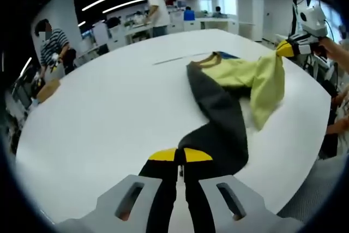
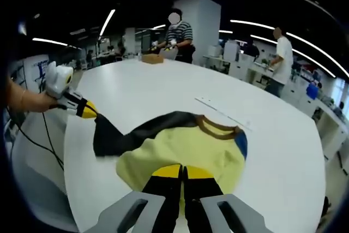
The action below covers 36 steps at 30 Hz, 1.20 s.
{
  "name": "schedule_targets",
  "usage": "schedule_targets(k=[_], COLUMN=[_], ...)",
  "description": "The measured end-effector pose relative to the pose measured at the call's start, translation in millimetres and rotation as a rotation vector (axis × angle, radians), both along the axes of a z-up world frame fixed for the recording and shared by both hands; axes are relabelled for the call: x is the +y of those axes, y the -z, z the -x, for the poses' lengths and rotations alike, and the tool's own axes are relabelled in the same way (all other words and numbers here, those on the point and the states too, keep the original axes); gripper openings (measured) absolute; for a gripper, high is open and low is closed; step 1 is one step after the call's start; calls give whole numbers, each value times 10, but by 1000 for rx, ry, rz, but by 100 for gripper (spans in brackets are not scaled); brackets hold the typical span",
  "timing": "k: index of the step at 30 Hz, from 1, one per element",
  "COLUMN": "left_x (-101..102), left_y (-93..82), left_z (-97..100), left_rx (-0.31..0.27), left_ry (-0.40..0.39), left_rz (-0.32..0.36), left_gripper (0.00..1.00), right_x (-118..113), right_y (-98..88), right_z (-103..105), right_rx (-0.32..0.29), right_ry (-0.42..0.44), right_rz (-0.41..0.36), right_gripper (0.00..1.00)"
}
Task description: Fold the garment on the visible template until the final outline fits inside the template.
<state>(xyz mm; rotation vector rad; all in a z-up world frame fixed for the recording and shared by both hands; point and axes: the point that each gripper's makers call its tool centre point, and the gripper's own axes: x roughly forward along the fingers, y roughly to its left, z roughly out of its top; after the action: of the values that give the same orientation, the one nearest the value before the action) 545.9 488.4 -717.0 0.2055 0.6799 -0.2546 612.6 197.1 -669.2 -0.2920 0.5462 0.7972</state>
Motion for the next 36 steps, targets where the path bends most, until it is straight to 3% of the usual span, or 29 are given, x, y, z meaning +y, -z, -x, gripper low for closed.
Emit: schedule_targets(k=[20,28,31,36], left_x=[1036,1414,1542,1658], left_y=[-92,17,78,135], left_z=[-35,-56,-55,-110], left_rx=[-49,-59,-50,-50], left_ry=[-295,-362,-401,-408], left_rz=[-23,-82,-73,-103], left_gripper=[0,0,0,0], right_x=[74,77,86,97], right_y=[76,172,236,389], right_z=[44,55,78,123], right_rx=[51,88,113,168], right_ry=[-2,11,13,18], right_rz=[-20,-37,-46,-57], right_gripper=[0,0,0,0])
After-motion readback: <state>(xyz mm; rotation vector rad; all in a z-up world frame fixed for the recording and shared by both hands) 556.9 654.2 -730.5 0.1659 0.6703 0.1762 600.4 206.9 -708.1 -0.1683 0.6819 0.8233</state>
